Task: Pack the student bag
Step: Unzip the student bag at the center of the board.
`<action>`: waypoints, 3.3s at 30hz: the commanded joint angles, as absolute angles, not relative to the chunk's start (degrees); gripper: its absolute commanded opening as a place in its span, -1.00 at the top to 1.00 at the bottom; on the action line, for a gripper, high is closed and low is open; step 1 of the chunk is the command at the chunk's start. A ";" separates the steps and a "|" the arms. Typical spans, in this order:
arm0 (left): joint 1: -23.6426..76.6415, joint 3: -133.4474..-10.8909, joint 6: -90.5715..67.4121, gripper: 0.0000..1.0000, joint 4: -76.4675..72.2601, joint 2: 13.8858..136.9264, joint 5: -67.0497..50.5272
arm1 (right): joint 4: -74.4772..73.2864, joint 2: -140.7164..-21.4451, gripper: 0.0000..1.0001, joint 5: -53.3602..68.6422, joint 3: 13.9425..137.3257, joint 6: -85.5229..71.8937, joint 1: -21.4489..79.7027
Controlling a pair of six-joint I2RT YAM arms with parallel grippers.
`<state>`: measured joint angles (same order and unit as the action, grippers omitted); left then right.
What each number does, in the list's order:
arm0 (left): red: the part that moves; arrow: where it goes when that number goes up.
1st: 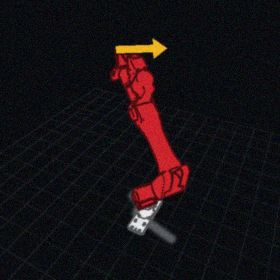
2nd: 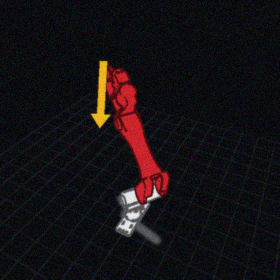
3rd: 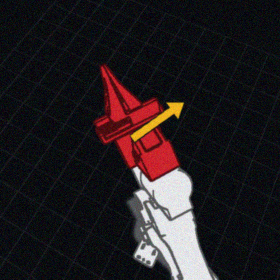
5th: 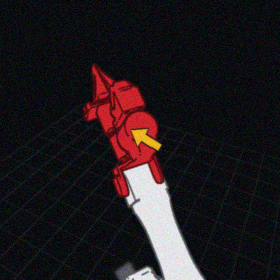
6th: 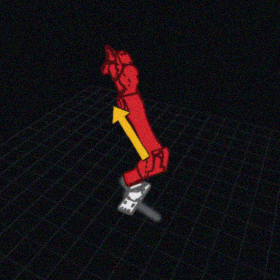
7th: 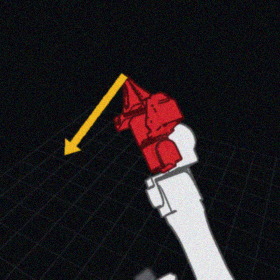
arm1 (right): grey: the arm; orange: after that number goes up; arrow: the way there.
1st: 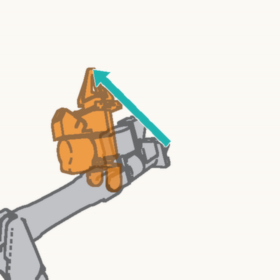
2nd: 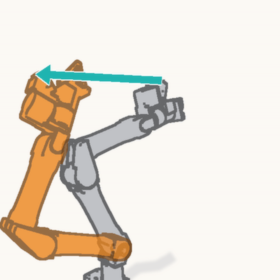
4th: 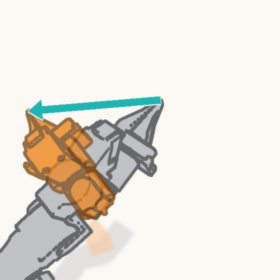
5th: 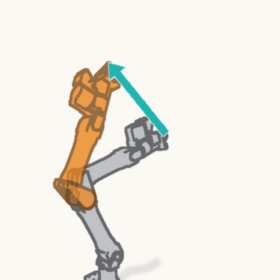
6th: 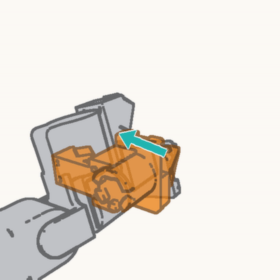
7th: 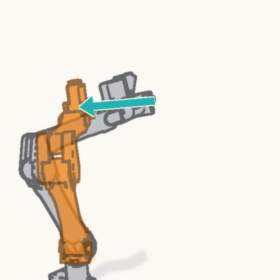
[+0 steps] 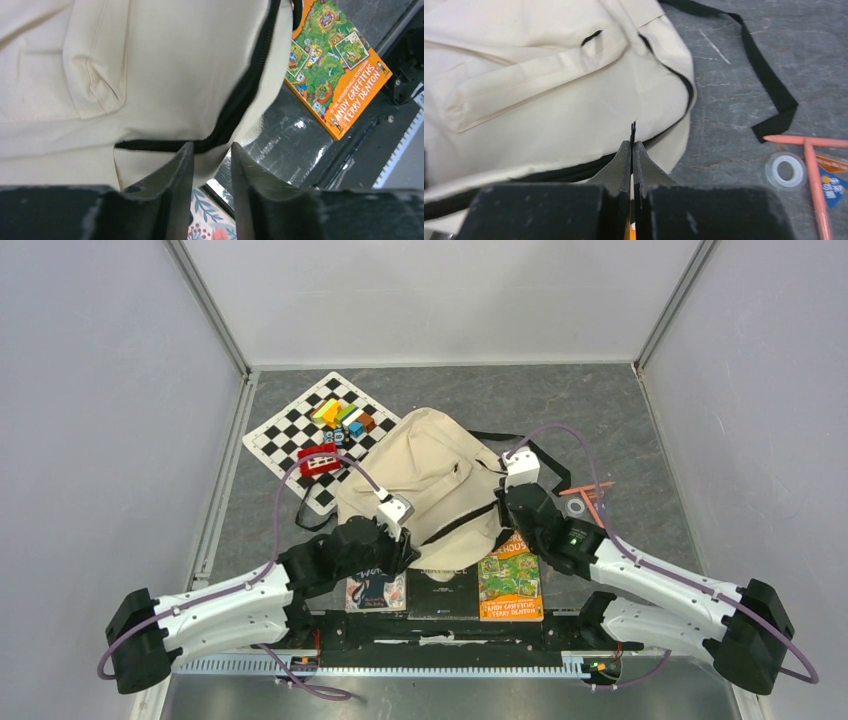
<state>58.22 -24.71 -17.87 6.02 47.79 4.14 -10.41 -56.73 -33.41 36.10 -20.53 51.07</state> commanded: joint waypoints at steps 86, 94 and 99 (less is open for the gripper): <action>57.57 -59.84 -25.80 -0.28 0.31 86.08 -13.74 | -10.44 -50.09 1.00 -11.47 32.61 -14.29 37.62; 57.52 -59.59 -25.93 -0.19 -2.42 89.32 -15.91 | -10.90 -49.82 1.00 -11.62 32.53 -14.43 37.61; 57.66 -58.64 -25.84 0.71 -3.00 90.42 -19.49 | -11.28 -50.16 1.00 -13.84 32.80 -14.88 37.62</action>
